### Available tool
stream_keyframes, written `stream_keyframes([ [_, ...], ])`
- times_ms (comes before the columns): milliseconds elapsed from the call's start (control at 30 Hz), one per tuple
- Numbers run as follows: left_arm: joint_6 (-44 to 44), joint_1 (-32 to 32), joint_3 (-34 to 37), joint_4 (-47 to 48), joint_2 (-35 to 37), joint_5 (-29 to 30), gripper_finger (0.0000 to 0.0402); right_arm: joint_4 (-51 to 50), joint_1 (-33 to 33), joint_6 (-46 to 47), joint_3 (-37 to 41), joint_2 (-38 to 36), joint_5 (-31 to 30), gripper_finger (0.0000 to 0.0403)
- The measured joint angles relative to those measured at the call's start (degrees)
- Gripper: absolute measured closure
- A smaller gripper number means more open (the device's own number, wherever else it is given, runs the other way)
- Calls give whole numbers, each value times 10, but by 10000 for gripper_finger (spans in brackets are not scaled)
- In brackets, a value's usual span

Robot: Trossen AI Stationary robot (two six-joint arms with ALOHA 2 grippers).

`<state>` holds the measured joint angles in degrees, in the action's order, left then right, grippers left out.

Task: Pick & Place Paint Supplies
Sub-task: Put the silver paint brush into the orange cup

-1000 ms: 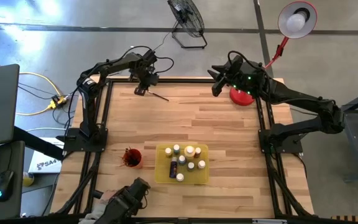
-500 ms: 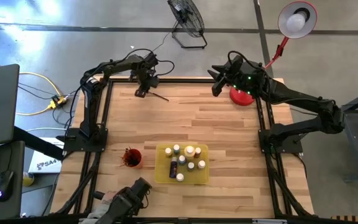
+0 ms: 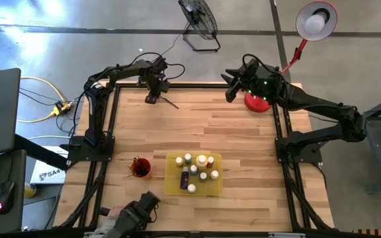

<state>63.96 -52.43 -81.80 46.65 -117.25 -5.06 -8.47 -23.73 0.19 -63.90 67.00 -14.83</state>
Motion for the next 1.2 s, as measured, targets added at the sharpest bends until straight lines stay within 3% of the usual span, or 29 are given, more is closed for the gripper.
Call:
stream_keyframes([
  [400,-2,0,9,-10,-2,-4,290,1,0,0,0,0,0,294],
  [733,-2,-1,10,-3,-3,-8,393,1,0,0,0,0,0,294],
  [1200,-62,-1,-12,47,-4,-9,401,1,0,0,0,0,4,294],
])
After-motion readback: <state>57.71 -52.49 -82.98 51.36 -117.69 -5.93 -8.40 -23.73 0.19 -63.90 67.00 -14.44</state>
